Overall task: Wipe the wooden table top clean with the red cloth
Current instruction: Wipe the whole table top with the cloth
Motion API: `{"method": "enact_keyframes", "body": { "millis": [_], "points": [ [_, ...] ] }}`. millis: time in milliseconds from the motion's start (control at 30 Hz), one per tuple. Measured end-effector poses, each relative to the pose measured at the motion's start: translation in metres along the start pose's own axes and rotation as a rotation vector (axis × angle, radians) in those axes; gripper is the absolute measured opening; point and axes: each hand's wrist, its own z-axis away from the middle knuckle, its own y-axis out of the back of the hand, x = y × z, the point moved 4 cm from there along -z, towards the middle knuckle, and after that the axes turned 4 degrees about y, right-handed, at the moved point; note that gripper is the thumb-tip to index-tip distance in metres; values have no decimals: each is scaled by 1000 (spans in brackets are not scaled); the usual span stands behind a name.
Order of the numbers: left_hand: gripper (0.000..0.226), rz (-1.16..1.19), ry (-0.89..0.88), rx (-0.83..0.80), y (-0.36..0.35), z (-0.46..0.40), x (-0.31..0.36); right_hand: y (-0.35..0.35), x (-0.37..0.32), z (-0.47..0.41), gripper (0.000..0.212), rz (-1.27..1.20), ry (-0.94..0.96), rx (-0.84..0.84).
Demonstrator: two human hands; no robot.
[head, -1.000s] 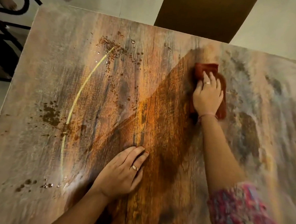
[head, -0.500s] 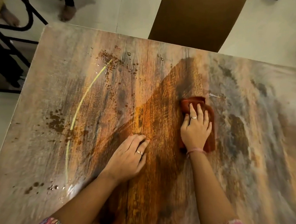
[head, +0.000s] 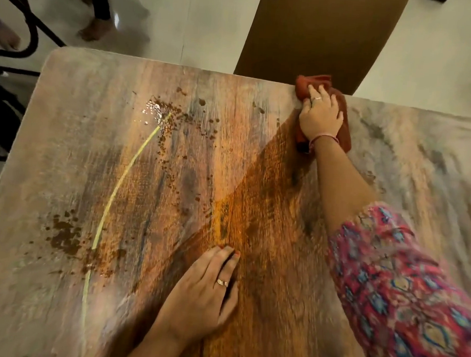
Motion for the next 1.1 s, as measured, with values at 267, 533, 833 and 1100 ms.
{"method": "enact_keyframes", "body": {
  "millis": [267,533,833,1100],
  "points": [
    [50,-36,-13,7,2,1,1,-14,-13,122,38,-67,532,-67],
    [49,8,3,-4,2,-1,0,-3,-33,-24,42,-41,101,29],
    [50,-22,4,7,1,0,3,-37,-48,173,42,0,931,-368],
    [49,-19,6,-6,5,-3,4,-14,-60,-10,44,-25,293,-37]
  ]
}}
